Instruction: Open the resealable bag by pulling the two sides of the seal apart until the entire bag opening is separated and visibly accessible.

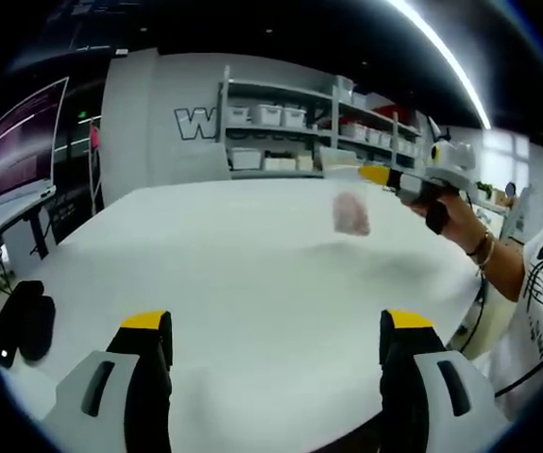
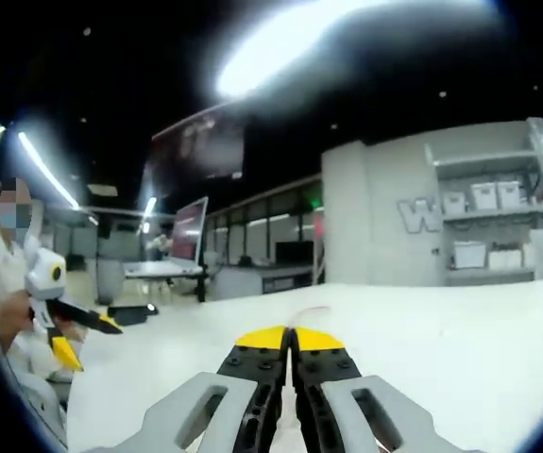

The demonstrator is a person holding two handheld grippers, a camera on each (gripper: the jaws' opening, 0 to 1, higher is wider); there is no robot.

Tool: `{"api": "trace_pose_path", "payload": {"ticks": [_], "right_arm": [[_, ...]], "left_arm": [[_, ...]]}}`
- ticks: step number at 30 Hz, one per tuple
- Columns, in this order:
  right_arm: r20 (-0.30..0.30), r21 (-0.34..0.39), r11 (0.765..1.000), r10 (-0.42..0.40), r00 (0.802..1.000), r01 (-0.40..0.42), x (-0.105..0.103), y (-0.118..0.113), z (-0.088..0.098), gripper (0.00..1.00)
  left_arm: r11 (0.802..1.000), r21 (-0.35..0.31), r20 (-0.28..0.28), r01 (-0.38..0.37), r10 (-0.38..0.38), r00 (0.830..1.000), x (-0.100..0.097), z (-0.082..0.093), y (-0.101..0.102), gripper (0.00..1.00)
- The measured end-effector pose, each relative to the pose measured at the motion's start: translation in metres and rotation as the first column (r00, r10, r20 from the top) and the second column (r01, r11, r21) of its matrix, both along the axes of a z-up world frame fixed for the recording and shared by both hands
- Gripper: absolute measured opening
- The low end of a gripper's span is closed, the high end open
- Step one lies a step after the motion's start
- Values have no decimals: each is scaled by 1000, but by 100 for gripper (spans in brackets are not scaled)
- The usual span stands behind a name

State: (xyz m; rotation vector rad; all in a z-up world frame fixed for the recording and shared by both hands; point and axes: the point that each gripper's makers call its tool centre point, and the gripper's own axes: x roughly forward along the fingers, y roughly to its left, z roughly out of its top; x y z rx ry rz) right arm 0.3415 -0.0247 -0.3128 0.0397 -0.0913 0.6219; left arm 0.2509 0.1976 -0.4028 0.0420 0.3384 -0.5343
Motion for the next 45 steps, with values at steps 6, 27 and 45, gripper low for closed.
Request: {"api": "trace_pose_path", "payload": {"ticks": [6,27,45], "right_arm": [[-2,-3,1000,8,1000,-8,-8,1,-1,0],[-4,17,999,50,999,-50,-36,1,-2,0],[-24,23,997,69,997,-68,-54,-2,-10,0]], "left_arm": [[1000,1,-5,9,-9,1000,0,-2,-3,89],[999,-6,-20,37,-37,999,1,-7,-12,87],[999,-9,-21,53,-53,998,-1,-8,-18,85]]}}
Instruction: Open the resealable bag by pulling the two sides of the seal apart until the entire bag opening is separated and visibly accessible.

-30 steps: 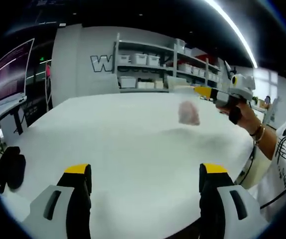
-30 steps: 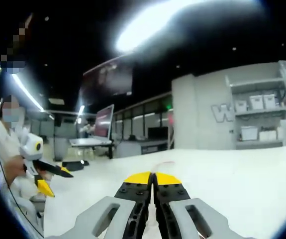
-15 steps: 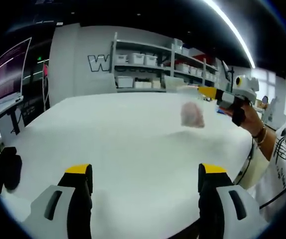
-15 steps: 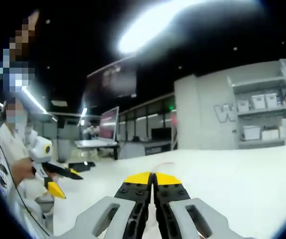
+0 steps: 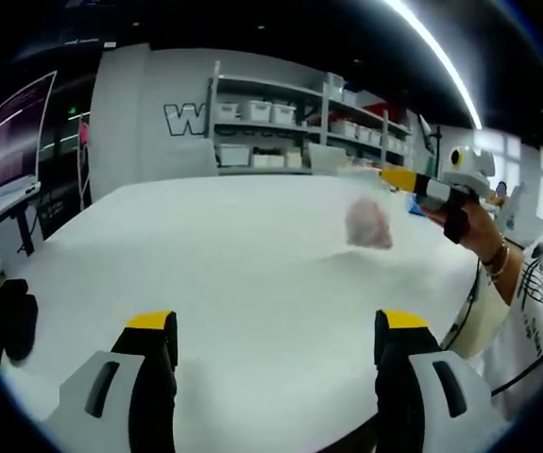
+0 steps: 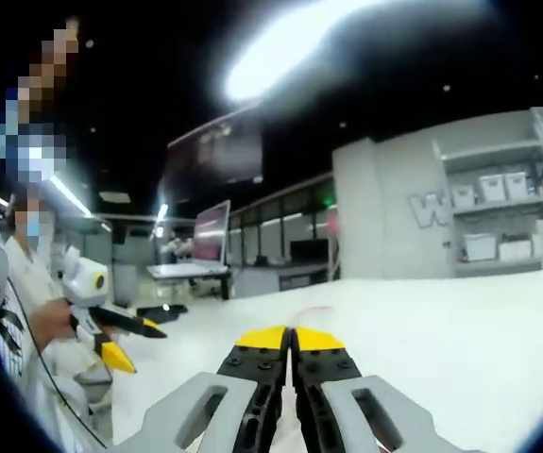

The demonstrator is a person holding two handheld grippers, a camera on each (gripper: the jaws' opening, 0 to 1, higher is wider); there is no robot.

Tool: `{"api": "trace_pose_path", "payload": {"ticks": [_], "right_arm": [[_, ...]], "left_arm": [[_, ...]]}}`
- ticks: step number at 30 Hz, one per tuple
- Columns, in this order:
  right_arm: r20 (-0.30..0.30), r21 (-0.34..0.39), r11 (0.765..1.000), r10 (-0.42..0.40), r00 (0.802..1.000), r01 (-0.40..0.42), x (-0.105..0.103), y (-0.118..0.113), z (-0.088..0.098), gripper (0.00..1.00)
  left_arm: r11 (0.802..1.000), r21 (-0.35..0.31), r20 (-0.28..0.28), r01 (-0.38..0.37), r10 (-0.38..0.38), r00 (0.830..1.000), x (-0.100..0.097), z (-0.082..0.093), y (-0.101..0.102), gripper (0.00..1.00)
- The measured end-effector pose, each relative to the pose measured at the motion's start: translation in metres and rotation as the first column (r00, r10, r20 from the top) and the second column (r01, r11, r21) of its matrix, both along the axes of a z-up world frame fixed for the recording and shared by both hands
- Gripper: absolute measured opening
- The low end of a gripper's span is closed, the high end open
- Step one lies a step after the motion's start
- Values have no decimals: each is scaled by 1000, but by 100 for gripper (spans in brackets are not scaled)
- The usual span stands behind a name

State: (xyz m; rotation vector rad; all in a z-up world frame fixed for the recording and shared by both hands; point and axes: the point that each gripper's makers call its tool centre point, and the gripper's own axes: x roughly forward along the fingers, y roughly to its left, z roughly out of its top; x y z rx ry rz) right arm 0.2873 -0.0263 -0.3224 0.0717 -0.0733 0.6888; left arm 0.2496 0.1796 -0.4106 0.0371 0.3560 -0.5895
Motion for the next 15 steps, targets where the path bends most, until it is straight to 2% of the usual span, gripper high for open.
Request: {"api": "trace_pose_path", "payload": {"ticks": [15], "right_arm": [[-10,-16,1000,19,1000,-19,-17,-5,-5,0]], "left_arm": [[1000,10,0,21,-21,1000,0,1,-9,84]]}}
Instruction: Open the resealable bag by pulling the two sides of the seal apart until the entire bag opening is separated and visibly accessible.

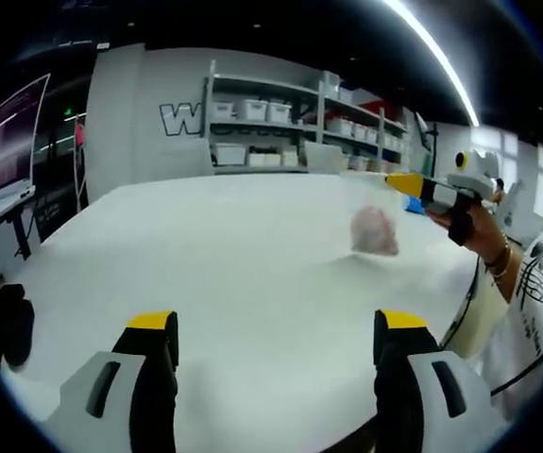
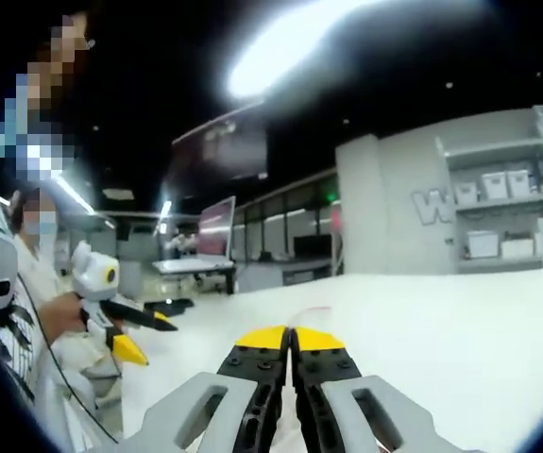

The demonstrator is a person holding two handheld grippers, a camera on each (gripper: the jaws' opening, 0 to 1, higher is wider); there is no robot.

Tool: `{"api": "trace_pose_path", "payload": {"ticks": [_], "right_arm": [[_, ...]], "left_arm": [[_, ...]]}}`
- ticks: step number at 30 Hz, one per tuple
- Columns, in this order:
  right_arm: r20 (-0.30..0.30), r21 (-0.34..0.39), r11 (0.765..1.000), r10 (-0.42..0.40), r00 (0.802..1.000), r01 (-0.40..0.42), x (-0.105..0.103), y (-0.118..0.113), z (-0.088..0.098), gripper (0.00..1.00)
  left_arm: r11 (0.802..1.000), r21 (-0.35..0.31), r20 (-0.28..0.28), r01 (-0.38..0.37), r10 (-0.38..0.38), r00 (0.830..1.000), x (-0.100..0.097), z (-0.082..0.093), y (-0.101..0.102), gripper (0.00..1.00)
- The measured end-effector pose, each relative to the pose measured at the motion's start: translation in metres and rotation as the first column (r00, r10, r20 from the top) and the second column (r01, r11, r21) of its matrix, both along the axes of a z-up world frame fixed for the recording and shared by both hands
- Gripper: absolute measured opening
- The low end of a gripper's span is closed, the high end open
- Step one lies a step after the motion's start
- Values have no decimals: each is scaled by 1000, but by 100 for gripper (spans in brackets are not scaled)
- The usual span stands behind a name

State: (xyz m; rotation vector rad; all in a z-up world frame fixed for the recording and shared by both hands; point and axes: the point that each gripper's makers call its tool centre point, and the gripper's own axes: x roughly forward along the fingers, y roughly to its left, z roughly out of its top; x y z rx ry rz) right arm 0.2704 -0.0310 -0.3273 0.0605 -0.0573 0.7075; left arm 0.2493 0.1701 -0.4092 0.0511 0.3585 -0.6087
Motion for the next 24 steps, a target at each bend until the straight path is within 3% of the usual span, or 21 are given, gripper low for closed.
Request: {"api": "trace_pose_path", "payload": {"ticks": [7,24], "right_arm": [[-2,-49,999,21,1000,-21,-5,5,-8,0],[-24,-84,990,108,994,-110,-19,29,-16,0]], "left_arm": [[1000,-3,14,16,-16,1000,-1,4,-4,80],[999,-3,42,54,-54,998,-4,12,-11,75]]}}
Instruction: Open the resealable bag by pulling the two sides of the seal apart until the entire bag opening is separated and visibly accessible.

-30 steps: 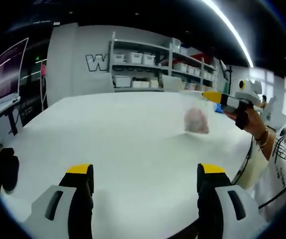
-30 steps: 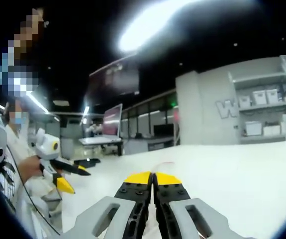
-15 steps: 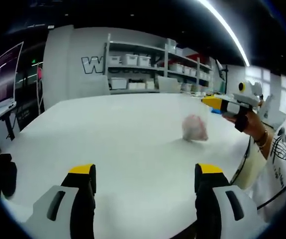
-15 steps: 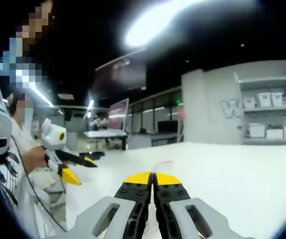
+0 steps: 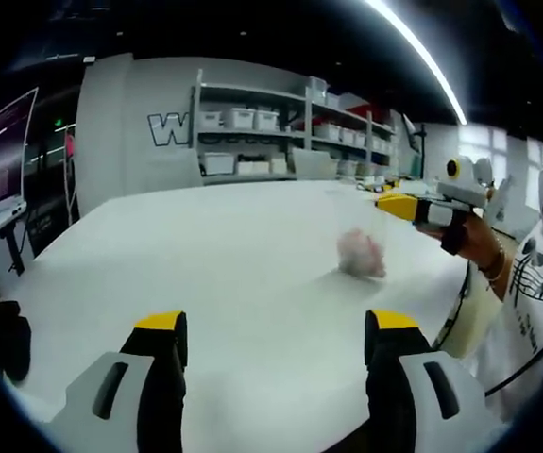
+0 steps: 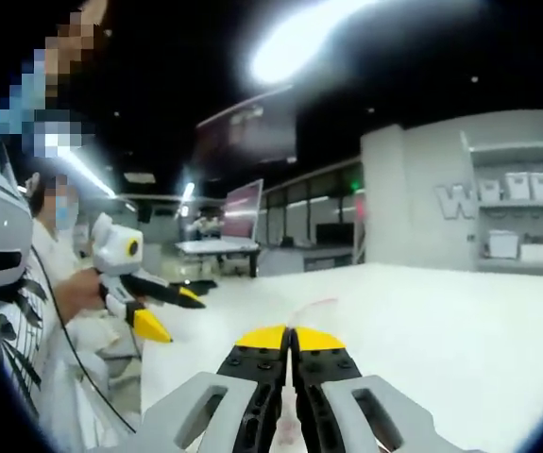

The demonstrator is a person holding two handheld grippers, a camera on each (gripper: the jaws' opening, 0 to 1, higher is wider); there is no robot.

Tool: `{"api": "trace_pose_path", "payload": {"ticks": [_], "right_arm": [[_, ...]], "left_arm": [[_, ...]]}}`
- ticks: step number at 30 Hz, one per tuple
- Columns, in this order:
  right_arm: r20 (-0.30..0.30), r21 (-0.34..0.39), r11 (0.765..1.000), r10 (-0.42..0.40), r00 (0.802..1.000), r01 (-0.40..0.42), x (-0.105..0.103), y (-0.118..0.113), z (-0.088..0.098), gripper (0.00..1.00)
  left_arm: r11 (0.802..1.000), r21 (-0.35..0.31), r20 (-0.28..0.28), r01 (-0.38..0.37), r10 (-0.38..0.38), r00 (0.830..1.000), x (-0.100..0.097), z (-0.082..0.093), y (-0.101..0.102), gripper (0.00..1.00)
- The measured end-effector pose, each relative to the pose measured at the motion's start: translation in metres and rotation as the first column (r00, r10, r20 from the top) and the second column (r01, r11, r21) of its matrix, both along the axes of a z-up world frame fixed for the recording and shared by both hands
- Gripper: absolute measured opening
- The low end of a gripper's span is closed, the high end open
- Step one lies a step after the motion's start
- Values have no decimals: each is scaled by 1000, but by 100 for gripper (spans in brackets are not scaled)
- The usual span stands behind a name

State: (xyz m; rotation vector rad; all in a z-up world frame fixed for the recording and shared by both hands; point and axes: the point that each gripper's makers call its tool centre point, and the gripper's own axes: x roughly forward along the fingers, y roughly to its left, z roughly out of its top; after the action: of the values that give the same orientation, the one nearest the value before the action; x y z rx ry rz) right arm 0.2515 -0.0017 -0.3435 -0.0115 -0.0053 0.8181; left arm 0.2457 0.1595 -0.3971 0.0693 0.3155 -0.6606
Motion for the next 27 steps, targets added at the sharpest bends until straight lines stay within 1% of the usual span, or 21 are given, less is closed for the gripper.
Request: {"api": "trace_pose_path", "payload": {"ticks": [6,15,21,27], "right_arm": [[-19,-17,999,52,998,-52,-7,13,-7,0],[-48,-33,994,101,994,-103,-14,26,-17,0],[-68,-29,993,114,991,-116,-16,30,-23,0],[-91,-4,991,129,987,-130,-17,37,-27,0]], "left_arm": [[1000,5,-3,10,-10,1000,-1,-1,-1,74],[1000,1,1,22,-22,1000,-2,-4,-3,72],[999,-1,15,32,-32,999,-3,-4,-4,68],[999,5,33,45,-45,998,-4,-7,-4,63]]}}
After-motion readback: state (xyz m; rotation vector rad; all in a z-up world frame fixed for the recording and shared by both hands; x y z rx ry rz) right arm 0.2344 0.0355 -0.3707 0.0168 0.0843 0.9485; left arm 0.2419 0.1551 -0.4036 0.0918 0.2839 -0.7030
